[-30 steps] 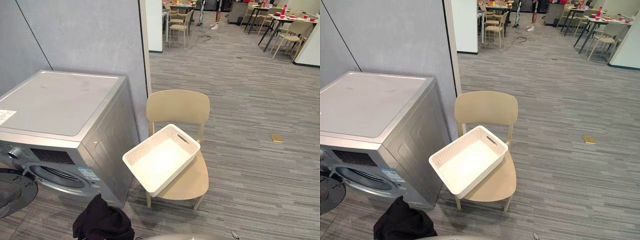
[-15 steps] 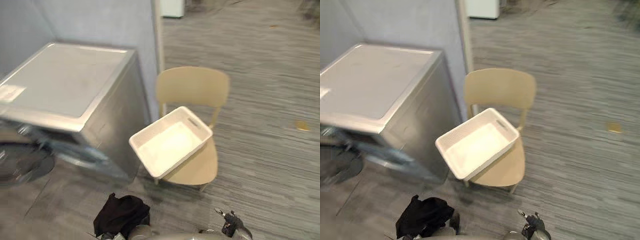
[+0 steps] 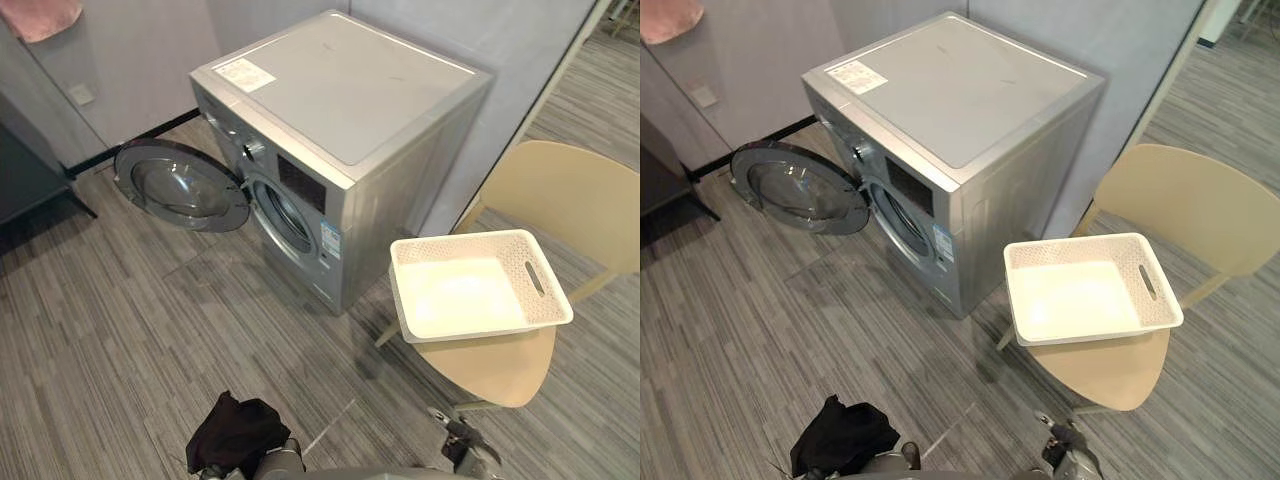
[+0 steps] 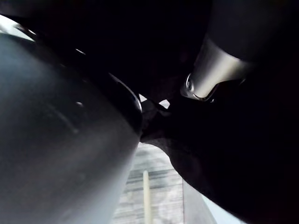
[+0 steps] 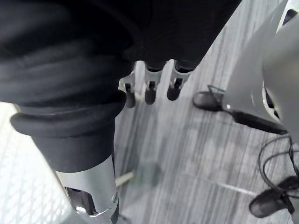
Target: Pick up the laundry basket with both hands and put the clothes into the washing machine.
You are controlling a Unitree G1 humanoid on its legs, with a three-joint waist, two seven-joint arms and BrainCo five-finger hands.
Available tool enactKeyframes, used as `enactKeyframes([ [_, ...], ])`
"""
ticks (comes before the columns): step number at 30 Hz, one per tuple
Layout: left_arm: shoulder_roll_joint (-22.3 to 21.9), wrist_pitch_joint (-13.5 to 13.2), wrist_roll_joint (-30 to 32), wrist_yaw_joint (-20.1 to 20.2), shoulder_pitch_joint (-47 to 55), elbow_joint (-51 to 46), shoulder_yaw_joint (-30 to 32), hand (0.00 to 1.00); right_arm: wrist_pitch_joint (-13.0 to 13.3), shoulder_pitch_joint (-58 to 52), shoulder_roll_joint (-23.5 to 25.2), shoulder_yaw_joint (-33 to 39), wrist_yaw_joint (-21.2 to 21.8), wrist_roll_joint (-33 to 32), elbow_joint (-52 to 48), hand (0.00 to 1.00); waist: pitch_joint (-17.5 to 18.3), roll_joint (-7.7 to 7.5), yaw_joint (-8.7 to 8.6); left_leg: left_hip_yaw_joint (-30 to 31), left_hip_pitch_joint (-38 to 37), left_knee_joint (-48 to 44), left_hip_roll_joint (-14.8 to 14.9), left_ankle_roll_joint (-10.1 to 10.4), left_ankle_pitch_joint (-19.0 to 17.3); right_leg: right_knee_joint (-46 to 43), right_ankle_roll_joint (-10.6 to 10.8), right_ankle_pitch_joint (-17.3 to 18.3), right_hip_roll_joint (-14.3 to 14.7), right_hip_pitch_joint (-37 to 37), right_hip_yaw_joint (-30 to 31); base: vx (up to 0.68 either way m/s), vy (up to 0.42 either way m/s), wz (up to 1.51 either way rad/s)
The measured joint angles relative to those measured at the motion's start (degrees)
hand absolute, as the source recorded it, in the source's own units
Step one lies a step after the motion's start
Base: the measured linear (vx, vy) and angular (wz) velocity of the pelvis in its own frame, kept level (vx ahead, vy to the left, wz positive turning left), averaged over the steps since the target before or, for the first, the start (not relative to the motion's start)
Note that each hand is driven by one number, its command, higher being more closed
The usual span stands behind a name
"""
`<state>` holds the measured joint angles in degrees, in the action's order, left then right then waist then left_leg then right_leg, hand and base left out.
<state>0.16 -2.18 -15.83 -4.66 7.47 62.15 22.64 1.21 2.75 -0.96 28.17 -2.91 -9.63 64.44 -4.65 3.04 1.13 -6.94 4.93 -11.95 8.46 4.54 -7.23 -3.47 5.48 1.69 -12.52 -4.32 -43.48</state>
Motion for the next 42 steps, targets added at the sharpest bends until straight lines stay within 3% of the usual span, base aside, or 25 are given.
enactKeyframes([
  [2, 0.01, -0.03, 0.46, 0.89, 0.28, 0.44, -0.03, 1.00, 0.00, -0.41, -0.57, -0.05, 0.40, 0.09, -0.07, 0.00, 0.52, -0.14, 0.16, 0.93, -3.61, 1.25, -1.36, 0.03, -0.03, 0.18, 1.13, -1.42, -1.09, -3.68, -2.04, 0.06, 0.062, 0.29],
  [5, -1.80, -0.23, 0.44, 1.28, 0.42, 0.47, -0.90, 1.00, 0.00, -0.74, -2.94, 0.01, 0.01, 0.09, -0.02, 0.00, 1.35, 2.50, 0.02, 2.42, -5.52, 3.65, -2.89, -0.05, 0.03, -4.49, 1.87, -0.86, -3.99, -4.30, -3.69, 0.02, 0.124, 0.29],
  [7, -1.90, -0.48, 0.43, 2.01, 0.38, 0.69, -1.43, 1.00, -0.26, -1.87, -4.09, 0.40, -0.26, 0.10, 0.11, 0.00, 0.96, 2.30, -0.03, 4.29, -6.67, 3.97, -5.91, -0.46, 0.06, -14.34, 1.94, 2.30, -9.87, -4.21, -4.59, 0.00, 0.135, 0.72],
  [8, -1.69, -0.78, 0.50, 2.11, 0.56, 0.77, -1.96, 1.00, -0.45, -3.27, -4.67, 1.58, -0.33, 0.10, 0.67, 0.00, 0.86, 2.00, -0.07, 6.04, -7.59, 3.74, -8.00, -1.69, -0.71, -22.60, -1.43, 3.08, -13.80, -3.53, -2.46, -0.01, 0.156, 1.03],
  [9, -1.51, -0.88, 0.56, 2.18, 0.68, 0.78, -2.08, 1.00, -0.48, -3.86, -5.00, 2.00, -0.33, 0.10, 1.20, 0.00, 0.90, 1.70, -0.24, 7.04, -7.87, 3.38, -8.79, -2.79, -1.41, -26.66, -4.84, 3.05, -15.00, -2.28, 1.41, 0.06, 0.211, 1.37],
  [10, -0.82, -0.93, 0.73, 2.27, 0.89, 0.74, -2.98, 1.00, -0.48, -5.14, -4.96, 3.39, -0.16, 0.10, 1.60, 0.00, 0.73, 0.34, -0.31, 10.46, -8.54, 2.30, -10.09, -4.69, -2.99, -35.51, -8.94, 1.14, -14.70, 3.45, 17.60, 0.10, 0.132, 1.09],
  [11, -0.28, -0.93, 0.76, 2.29, 0.90, 0.69, -2.91, 1.00, -0.31, -5.89, -4.35, 4.08, 0.00, 0.10, 1.71, 0.00, 0.52, -0.29, -0.43, 12.23, -8.45, 1.60, -10.02, -5.17, -3.29, -37.46, -5.43, 4.62, -12.09, 5.14, 24.47, 0.10, 0.053, 1.21],
  [12, 1.14, -0.48, 0.87, 2.20, 0.73, 0.99, -1.96, 1.00, -0.38, -6.55, -2.48, 3.90, 0.75, 0.02, 1.60, 0.00, 0.20, -0.49, -0.44, 14.54, -8.01, 0.60, -9.34, -5.73, -4.09, -40.22, -2.12, 11.17, -4.52, 8.50, 34.31, 0.04, -0.056, 0.73],
  [14, 1.88, -0.39, 1.65, 2.32, 0.86, 1.02, 0.15, 1.00, -0.31, -6.44, -0.01, 3.93, 1.06, -1.14, 0.87, 0.00, -0.76, -2.88, -0.28, 16.71, -7.92, 1.19, -8.43, -5.88, -4.52, -42.84, -2.51, 15.52, 3.05, 14.70, 38.71, 0.03, -0.070, 0.74],
  [16, 1.90, 0.32, 2.05, 2.54, 0.82, 1.19, 2.61, 1.00, -0.27, -6.93, 0.79, 3.26, 1.04, -1.62, -0.15, 0.00, -1.73, -4.48, -0.21, 18.30, -9.52, 1.98, -7.98, -5.44, -5.38, -39.10, -2.69, 15.61, 5.25, 19.54, 34.55, 0.06, -0.130, 0.54],
  [19, 1.62, 0.51, 2.97, 2.70, -0.26, 0.72, 2.86, 1.00, -0.21, -7.05, 0.82, 1.81, 1.00, -1.99, -1.70, 0.00, -1.64, -4.14, -0.66, 21.00, -9.45, 1.21, -6.25, -3.94, -7.80, -26.84, -0.57, 14.17, 8.55, 22.89, 36.17, 0.15, -0.199, 0.72],
  [21, 0.00, 0.36, 2.99, 3.46, -1.16, -0.37, 3.69, 1.00, -0.60, -7.90, 0.70, 2.70, 0.85, -3.06, -1.71, 0.00, 0.30, -4.03, -1.62, 26.35, -9.71, -0.77, -5.36, -1.70, -11.01, -25.83, -4.30, 11.82, 9.44, 22.14, 36.67, 0.42, -0.374, 1.29],
  [22, -0.93, 0.36, 2.92, 3.42, -0.83, -0.37, 3.98, 1.00, -0.65, -8.26, 0.63, 2.68, 0.95, -3.91, -1.71, 0.00, 1.55, -3.20, -1.77, 27.00, -9.61, -2.01, -4.43, -1.01, -11.81, -25.52, -4.84, 11.50, 10.40, 22.01, 36.00, 0.42, -0.292, 0.72],
  [23, -2.52, 0.33, 2.98, 3.44, -0.57, -0.55, 3.82, 1.00, -0.35, -8.57, 0.08, 2.87, 0.93, -4.55, -2.18, 0.00, 2.96, -0.74, -1.87, 26.47, -6.54, -9.94, -2.72, 1.19, -13.84, -24.90, -6.49, 10.60, 12.64, 21.09, 34.53, 0.36, -0.209, 0.41],
  [24, -3.02, 0.35, 2.89, 3.46, -0.46, -0.75, 3.57, 1.00, -0.27, -8.20, 0.03, 3.10, 0.69, -4.69, -2.56, 0.00, 3.26, 0.48, -1.86, 26.00, -4.72, -14.50, -1.73, 2.19, -14.51, -24.32, -7.04, 10.94, 14.05, 20.02, 33.96, 0.47, -0.248, 0.12],
  [25, -3.53, 0.35, 2.39, 3.47, 0.01, -1.26, 2.11, 1.00, -0.06, -7.11, 0.34, 3.03, 0.53, -5.58, -3.00, 0.00, 3.56, 1.95, -1.67, 25.77, -1.05, -24.66, -0.66, 4.64, -13.67, -22.12, -8.65, 10.86, 16.84, 17.40, 33.71, 0.48, -0.240, -0.18],
  [26, -3.79, 0.36, 2.28, 3.47, 0.45, -2.13, 1.37, 1.00, 0.04, -6.71, 0.39, 2.32, 0.64, -6.29, -4.09, 0.00, 3.69, 2.40, -1.77, 25.69, 2.54, -36.38, -0.59, 9.22, -10.22, -19.52, -9.90, 10.77, 19.10, 14.05, 33.74, 0.57, -0.270, -0.30],
  [27, -3.62, 0.42, 1.83, 3.47, 0.44, -3.03, 0.03, 1.00, 0.23, -6.33, 1.10, 1.67, 0.53, -6.77, -5.45, 0.00, 3.50, 2.38, -1.70, 24.80, 5.95, -47.90, -0.61, 10.11, -7.27, -16.56, -10.87, 10.54, 20.94, 10.16, 34.11, 0.44, -0.205, -0.28],
  [29, -2.95, 0.31, 1.59, 3.50, 0.32, -4.12, -1.64, 1.00, 0.65, -5.37, 1.66, -0.09, 0.34, -7.55, -5.55, 0.00, 2.96, 1.68, -1.15, 20.27, 9.93, -58.09, -0.38, 8.57, -7.08, -12.90, -11.80, 10.02, 22.36, 5.32, 36.41, 0.35, -0.135, -0.49],
  [31, -2.10, 0.19, 0.83, 3.35, 0.19, -5.30, -3.92, 1.00, 0.76, -4.26, 2.83, -1.88, 0.14, -8.46, -5.25, 0.00, 2.70, 0.19, -0.06, 13.94, 13.65, -59.93, -0.53, 4.73, -9.11, -9.83, -12.25, 9.67, 22.15, 1.03, 40.26, 0.40, -0.090, -0.80],
  [33, -1.69, -0.67, 0.11, 3.07, 0.33, -5.89, -4.55, 1.00, 0.82, -2.90, 3.15, -3.30, -0.73, -8.77, -5.12, 0.00, 2.19, 0.17, 0.61, 9.71, 18.47, -51.49, -0.43, 0.63, -11.43, -7.61, -12.20, 9.70, 21.59, -2.48, 45.73, 0.38, 0.066, -1.16],
  [34, -1.67, -0.80, -0.50, 3.06, 0.28, -6.03, -4.48, 1.00, 0.75, -3.48, 3.15, -3.49, -0.71, -8.71, -5.05, 0.00, 2.00, -0.04, 1.32, 8.81, 19.55, -46.14, -0.19, 0.32, -11.62, -7.38, -11.98, 9.82, 20.95, -3.19, 47.95, 0.43, 0.170, -1.45],
  [36, -1.63, -0.93, -1.43, 3.07, -0.12, -5.90, -3.43, 1.00, 0.69, -3.56, 3.07, -3.14, -0.70, -8.70, -5.04, 0.00, 0.35, -0.93, 1.16, 10.01, 19.60, -33.37, -0.50, 0.65, -11.43, -6.97, -10.24, 10.82, 18.89, -5.77, 51.63, 0.37, 0.196, -1.19],
  [40, -1.75, -0.96, -1.90, 2.73, 0.20, -5.68, -0.56, 1.00, 0.84, -5.90, 0.88, -3.11, -0.81, -7.76, -5.07, 0.00, 0.56, -0.55, 1.18, 27.10, 18.12, -11.78, 1.71, 2.71, -8.66, -11.21, -5.90, 17.23, 17.03, -5.50, 60.56, 0.35, 0.357, -1.27],
  [42, -2.29, -0.92, -2.05, 2.18, 0.80, -4.67, 0.60, 1.00, 1.09, -9.65, -0.39, 0.69, -0.70, -7.69, -5.33, 0.00, 1.83, 0.23, 1.07, 27.99, 15.53, -9.85, 3.53, 8.43, -4.38, -14.71, -2.75, 22.20, 15.12, -6.30, 65.60, 0.37, 0.493, -1.08],
])
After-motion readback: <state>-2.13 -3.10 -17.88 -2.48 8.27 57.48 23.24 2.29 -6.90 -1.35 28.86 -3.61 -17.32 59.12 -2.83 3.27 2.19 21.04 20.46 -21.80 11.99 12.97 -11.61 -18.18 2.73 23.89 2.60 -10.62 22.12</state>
